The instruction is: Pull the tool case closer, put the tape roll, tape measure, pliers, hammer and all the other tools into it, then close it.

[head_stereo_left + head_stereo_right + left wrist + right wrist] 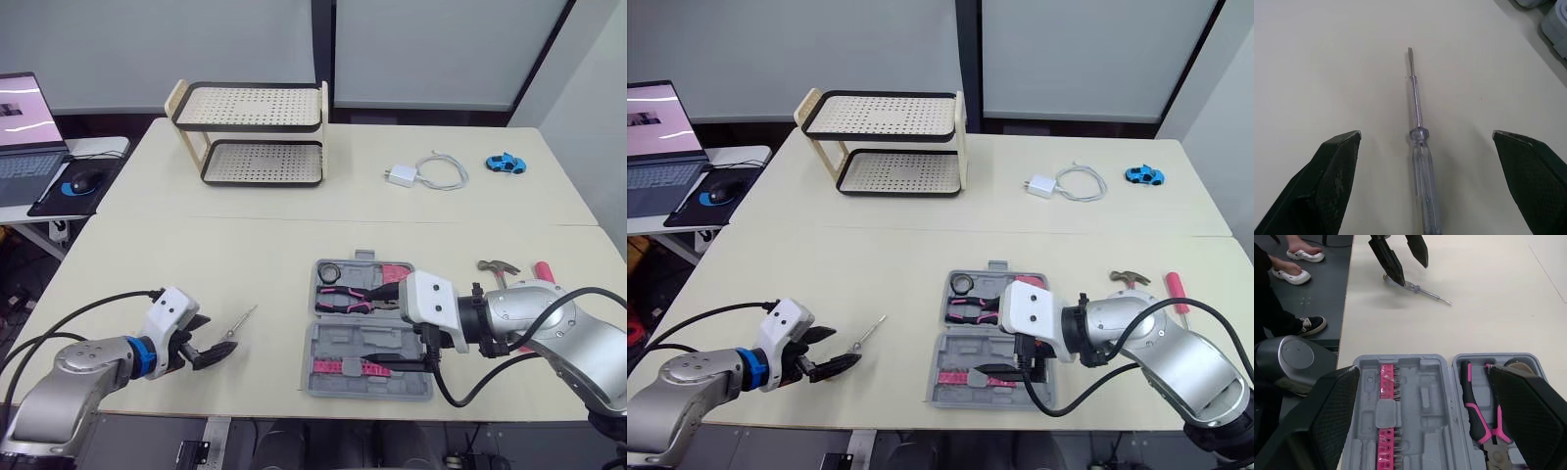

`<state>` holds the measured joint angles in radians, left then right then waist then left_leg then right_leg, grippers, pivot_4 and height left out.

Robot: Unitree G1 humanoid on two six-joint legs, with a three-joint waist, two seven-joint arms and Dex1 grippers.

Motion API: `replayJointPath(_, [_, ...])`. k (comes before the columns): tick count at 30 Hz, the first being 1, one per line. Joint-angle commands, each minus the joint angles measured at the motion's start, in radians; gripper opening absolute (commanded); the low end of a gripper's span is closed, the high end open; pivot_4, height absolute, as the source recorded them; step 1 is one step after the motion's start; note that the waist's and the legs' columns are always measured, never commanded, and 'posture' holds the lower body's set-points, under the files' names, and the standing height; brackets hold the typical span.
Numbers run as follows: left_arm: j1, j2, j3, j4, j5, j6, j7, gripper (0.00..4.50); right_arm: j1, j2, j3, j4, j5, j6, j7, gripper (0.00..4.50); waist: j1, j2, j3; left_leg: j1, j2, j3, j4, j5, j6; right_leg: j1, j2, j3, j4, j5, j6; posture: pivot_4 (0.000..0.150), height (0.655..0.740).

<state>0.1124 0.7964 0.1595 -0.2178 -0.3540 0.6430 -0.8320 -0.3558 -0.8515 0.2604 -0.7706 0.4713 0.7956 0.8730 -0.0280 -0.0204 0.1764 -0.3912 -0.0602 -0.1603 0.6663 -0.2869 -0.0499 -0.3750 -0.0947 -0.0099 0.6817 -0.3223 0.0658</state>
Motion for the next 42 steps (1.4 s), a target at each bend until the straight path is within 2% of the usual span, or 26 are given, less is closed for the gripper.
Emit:
replayJointPath(1, [-0.013, -0.015, -0.009, 0.035, 0.027, -0.051, 0.020, 4.48, -0.018, 0.001, -0.002, -0.019, 0.001, -0.001, 0.001, 4.50, -0.002, 0.000, 0.000, 0.000, 0.000, 0.000, 0.000, 0.000, 0.000, 0.000, 0.000, 0.000, 0.000, 0.000, 0.000, 0.150, 0.7318])
replayJointPath(6, [0.001, -0.032, -0.025, 0.092, 0.051, -0.125, 0.011, 4.48, -0.023, 0.002, 0.000, -0.019, 0.002, 0.005, -0.001, 4.50, -0.002, 0.000, 0.000, 0.001, 0.001, 0.000, -0.001, 0.000, 0.000, 0.000, 0.001, 0.000, 0.000, 0.000, 0.000, 0.150, 0.7318])
replayJointPath(13, [0.000, -0.045, -0.060, 0.096, 0.063, -0.132, 0.007, 4.48, -0.023, 0.005, 0.000, -0.021, 0.004, 0.010, -0.003, 4.50, -0.001, 0.000, 0.000, 0.001, 0.001, -0.001, -0.001, 0.000, 0.000, 0.001, 0.001, 0.000, 0.000, 0.000, 0.000, 0.150, 0.7318])
replayJointPath(16, [0.001, -0.038, -0.081, 0.095, 0.078, -0.120, 0.008, 3.89, -0.022, 0.005, -0.001, -0.023, 0.004, 0.014, -0.004, 4.50, -0.001, 0.000, 0.000, 0.001, 0.001, -0.001, -0.001, 0.000, 0.000, 0.001, 0.001, 0.000, 0.000, 0.000, 0.000, 0.150, 0.7318])
replayJointPath(23, [0.025, -0.026, -0.106, 0.101, 0.094, -0.120, -0.015, 1.70, -0.013, -0.002, -0.012, -0.023, 0.004, 0.014, -0.003, 4.50, -0.001, 0.005, -0.003, 0.003, 0.001, 0.000, -0.001, 0.000, 0.000, 0.002, 0.001, 0.001, 0.000, 0.000, 0.000, 0.150, 0.7318])
replayJointPath(28, [0.030, -0.020, -0.064, 0.088, 0.074, -0.115, -0.022, 0.14, -0.007, -0.010, -0.021, -0.019, -0.002, 0.007, -0.002, 4.50, -0.001, 0.006, -0.004, 0.007, 0.001, 0.000, -0.002, 0.000, 0.000, 0.004, 0.001, 0.001, 0.000, 0.000, 0.000, 0.150, 0.7318])
replayJointPath(34, [0.008, 0.065, -0.006, 0.060, 0.046, -0.166, -0.113, 0.13, 0.010, -0.018, -0.052, -0.023, 0.002, -0.002, -0.005, 4.50, -0.001, 0.006, -0.004, 0.007, 0.002, 0.000, -0.003, 0.000, 0.000, 0.004, 0.003, 0.001, 0.000, 0.000, 0.000, 0.150, 0.7318])
replayJointPath(37, [-0.080, 0.095, -0.020, 0.028, 0.027, -0.186, -0.160, 0.13, 0.038, -0.037, -0.094, -0.041, 0.018, 0.003, -0.001, 4.50, 0.006, 0.006, -0.004, 0.007, 0.002, 0.000, -0.003, 0.000, 0.000, 0.005, 0.003, 0.001, 0.000, 0.000, 0.000, 0.150, 0.7318])
replayJointPath(42, [-0.299, 0.147, -0.147, -0.047, 0.034, -0.238, -0.316, 0.13, 0.125, -0.108, -0.203, -0.085, 0.061, 0.038, 0.011, 4.50, 0.020, 0.006, -0.004, 0.007, 0.001, 0.000, -0.002, 0.000, 0.000, 0.006, 0.002, 0.001, -0.001, 0.000, 0.000, 0.150, 0.7318])
